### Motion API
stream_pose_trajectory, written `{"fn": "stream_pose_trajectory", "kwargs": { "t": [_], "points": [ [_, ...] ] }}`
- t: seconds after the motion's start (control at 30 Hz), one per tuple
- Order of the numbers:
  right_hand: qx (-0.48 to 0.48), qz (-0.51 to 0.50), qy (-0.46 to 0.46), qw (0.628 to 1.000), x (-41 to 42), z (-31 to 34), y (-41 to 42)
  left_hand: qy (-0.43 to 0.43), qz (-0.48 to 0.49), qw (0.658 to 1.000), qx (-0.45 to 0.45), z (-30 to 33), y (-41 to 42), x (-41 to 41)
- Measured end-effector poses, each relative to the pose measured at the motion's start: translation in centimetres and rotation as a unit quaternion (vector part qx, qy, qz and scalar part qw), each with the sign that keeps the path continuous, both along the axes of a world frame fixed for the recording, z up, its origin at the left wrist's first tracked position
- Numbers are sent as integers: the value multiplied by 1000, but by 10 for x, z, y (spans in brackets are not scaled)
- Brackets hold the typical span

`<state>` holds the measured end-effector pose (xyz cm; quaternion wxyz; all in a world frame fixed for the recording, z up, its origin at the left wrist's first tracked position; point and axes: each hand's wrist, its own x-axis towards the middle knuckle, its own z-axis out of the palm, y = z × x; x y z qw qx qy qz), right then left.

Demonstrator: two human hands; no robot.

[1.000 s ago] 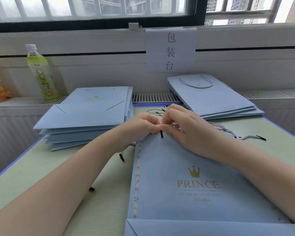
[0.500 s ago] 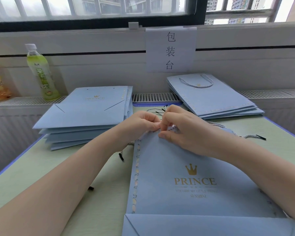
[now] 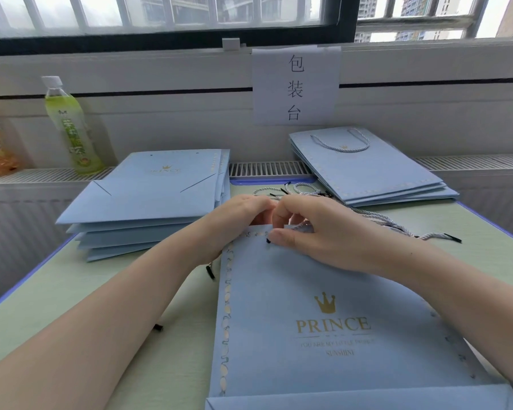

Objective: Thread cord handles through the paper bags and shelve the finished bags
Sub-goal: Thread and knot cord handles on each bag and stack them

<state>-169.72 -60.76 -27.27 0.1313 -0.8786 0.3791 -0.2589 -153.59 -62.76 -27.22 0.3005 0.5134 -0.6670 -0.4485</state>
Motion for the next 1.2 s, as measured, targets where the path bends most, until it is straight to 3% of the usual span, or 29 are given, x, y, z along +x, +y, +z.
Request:
{"fn": "stream_pose_trajectory", "kwargs": {
  "t": [0.13,0.33,0.5,0.93,1.2],
  "points": [
    [-19,-23,4,1000,6,-6,1,8,3,1000,9,0,0,0],
    [80,-13,12,997,3,2,2,53,-13,994,95,0,1,1],
    [100,6,-51,994,1,9,1,115,-44,985,121,4,-3,8],
    [56,43,-121,990,-2,5,-5,43,-61,991,110,11,6,13],
    [59,49,-130,989,-8,7,-9,93,-31,988,121,11,5,9]
  ]
}}
